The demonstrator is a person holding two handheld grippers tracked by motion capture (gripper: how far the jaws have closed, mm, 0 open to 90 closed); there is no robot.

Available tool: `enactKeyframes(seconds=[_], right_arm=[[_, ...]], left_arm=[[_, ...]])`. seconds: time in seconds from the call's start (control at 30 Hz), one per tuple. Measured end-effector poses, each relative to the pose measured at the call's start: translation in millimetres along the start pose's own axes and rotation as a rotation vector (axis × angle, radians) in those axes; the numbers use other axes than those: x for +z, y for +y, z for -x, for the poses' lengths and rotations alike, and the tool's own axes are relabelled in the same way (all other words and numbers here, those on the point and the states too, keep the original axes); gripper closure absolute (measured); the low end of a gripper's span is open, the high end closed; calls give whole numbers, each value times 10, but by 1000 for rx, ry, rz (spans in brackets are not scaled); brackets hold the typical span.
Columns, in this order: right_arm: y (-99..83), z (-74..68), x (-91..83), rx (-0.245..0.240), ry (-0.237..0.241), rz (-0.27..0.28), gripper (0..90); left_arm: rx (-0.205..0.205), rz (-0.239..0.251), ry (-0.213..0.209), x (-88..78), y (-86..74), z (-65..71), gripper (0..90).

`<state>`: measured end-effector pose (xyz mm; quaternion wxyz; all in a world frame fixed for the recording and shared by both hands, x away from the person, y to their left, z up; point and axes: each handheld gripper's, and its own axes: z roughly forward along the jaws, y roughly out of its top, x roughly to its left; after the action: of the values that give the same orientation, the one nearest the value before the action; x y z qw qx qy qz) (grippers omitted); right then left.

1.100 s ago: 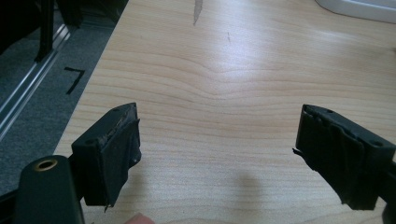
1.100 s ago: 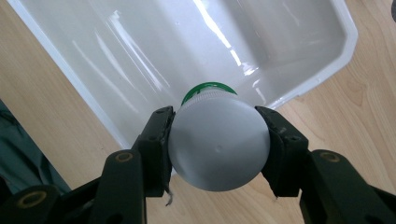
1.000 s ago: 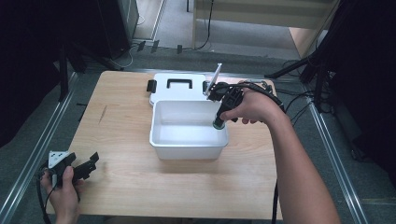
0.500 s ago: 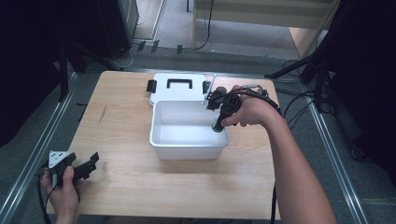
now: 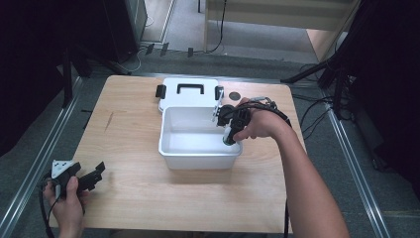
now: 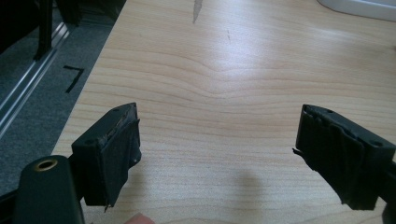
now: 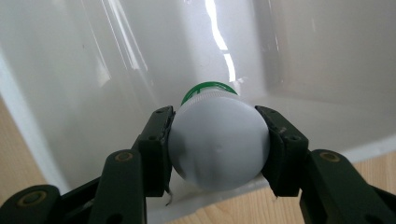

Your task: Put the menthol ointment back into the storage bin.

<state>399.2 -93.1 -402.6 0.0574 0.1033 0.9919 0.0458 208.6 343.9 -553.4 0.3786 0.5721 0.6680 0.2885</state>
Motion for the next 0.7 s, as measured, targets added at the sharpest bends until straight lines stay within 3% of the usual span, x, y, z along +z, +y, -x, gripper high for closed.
enactKeyframes(seconds=[0.1,0.37,0.7], right_arm=[[13,-13,107,-36,-2,-11,508],[31,-30,259,-71,-8,-47,508],[73,-46,302,-92,-39,-78,508]], left_arm=[[-3,-1,0,-1,0,1,146],[-3,0,-1,1,0,0,146],[1,-1,-1,2,1,2,146]])
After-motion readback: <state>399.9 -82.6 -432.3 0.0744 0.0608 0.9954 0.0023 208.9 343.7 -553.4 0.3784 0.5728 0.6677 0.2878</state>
